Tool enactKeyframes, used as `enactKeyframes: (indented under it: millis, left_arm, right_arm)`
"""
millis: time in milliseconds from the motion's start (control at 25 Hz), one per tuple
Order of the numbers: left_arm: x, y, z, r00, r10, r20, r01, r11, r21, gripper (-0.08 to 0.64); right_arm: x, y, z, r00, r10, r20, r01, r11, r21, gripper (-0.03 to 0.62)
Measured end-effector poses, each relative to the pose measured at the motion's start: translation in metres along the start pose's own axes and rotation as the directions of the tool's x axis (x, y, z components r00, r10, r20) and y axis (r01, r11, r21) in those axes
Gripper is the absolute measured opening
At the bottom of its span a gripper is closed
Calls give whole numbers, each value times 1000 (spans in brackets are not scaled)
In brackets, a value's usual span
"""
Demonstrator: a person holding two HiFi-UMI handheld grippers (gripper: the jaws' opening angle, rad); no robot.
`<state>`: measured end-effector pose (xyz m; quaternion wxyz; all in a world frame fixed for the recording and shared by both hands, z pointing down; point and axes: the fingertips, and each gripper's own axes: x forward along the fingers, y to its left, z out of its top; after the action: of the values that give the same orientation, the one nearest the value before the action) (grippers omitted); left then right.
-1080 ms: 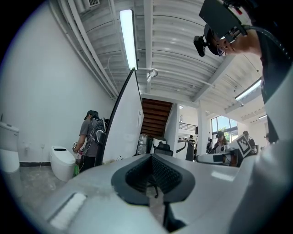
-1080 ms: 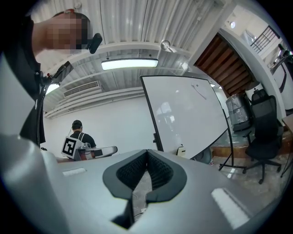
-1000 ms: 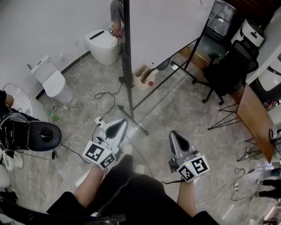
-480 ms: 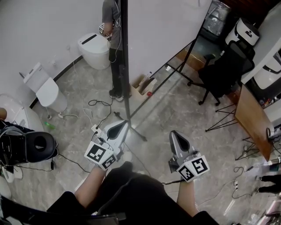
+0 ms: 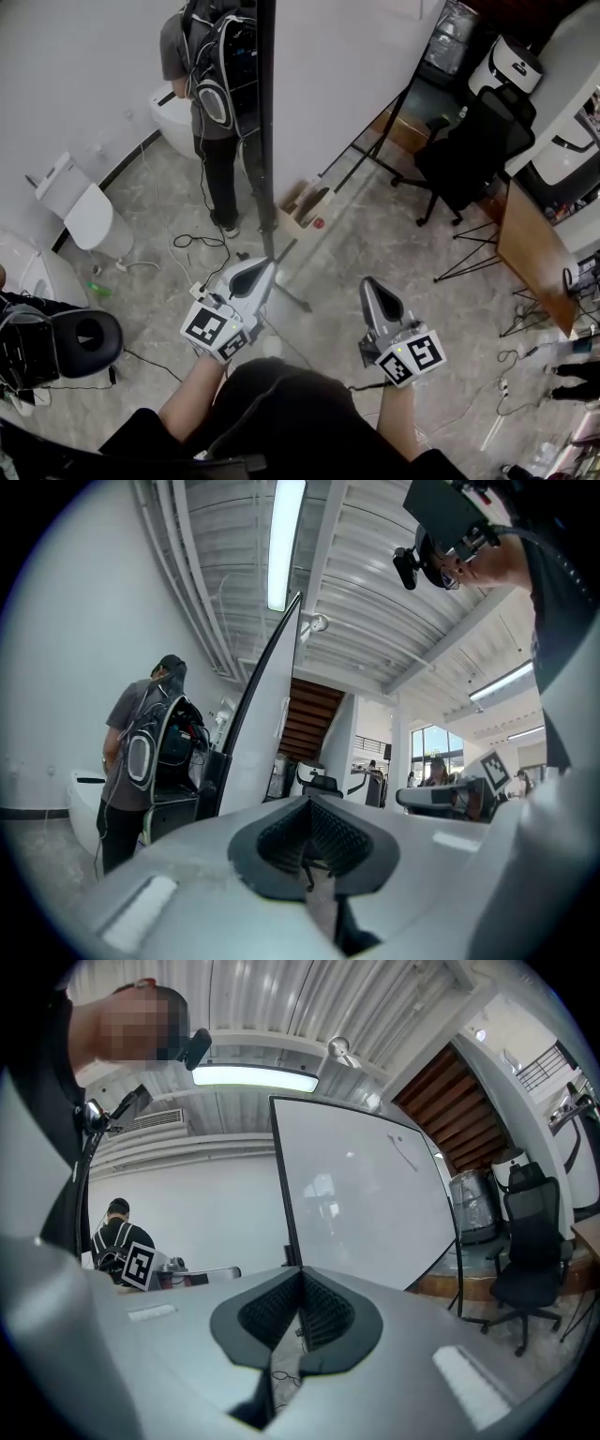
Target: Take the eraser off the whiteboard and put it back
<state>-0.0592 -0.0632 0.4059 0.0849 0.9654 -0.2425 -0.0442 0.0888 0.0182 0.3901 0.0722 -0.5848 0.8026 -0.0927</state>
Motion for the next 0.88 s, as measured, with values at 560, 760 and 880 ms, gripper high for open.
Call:
enactKeyframes:
  millis: [560,760,880]
  left_arm:
    - [5,58,-1,999,-48,-16,47,998,-49,5]
    - [4,60,-6,999,-30,-22,29,997,-69,5]
    - [13,59,-6,999,-21,-34,19,998,-54,5]
  right_arm:
    - [46,3,-4,996,-90,21,89,995,39,9]
    - [59,-3,-18,997,-82,-1,82,996,33,9]
    - [72,-17,-24,997,-68,-23,68,998,11,9]
